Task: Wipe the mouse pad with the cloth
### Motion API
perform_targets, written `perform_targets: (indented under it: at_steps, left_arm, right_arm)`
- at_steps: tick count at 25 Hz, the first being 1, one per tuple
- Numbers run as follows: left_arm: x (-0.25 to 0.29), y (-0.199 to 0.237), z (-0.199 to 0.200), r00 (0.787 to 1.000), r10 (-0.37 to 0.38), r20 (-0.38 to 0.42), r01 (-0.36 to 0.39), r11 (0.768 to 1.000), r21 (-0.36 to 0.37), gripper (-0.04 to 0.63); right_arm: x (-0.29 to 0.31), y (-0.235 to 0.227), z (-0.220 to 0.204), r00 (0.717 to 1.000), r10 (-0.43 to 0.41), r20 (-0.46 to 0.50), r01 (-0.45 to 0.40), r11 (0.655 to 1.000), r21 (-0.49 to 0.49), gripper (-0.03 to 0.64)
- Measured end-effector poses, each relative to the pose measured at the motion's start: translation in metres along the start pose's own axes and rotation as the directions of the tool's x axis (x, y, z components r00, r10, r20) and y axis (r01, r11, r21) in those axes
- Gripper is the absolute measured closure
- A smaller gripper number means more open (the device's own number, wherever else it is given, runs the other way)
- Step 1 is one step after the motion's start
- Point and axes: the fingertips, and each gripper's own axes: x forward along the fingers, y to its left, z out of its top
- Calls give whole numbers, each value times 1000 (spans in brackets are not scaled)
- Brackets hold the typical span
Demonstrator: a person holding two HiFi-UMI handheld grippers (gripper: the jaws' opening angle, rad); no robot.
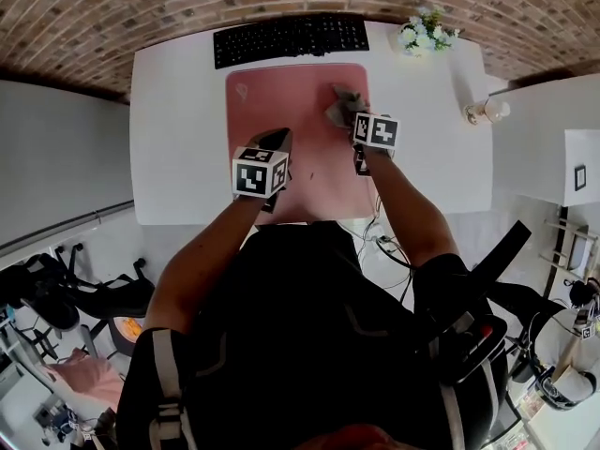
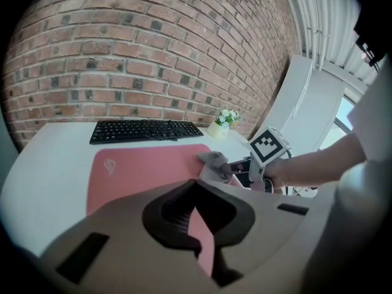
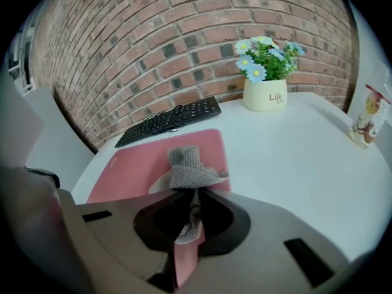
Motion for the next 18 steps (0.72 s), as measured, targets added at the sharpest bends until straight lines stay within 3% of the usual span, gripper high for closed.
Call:
perform_targets:
  at_steps: [5, 8, 13, 18]
  left_arm:
    - [2, -6, 3, 1000, -11, 10, 11, 1000, 1, 596]
    - [-3, 0, 3, 1000, 5, 25, -5, 1000, -11, 596]
    - [-16, 21, 4, 997, 52, 51, -49, 997, -58, 595]
    - [-38, 57, 2, 987, 142, 80, -131, 982, -133, 597]
  right_arm:
    - [-20, -34, 12, 995, -93, 29, 94, 994, -50, 580]
    - [-31, -25, 29, 995, -77, 65, 82, 995, -64, 580]
    - [-32, 56, 61, 991, 81, 104, -66, 988, -141, 580]
    - [-8, 152, 69, 968, 244, 59, -225, 948, -225, 580]
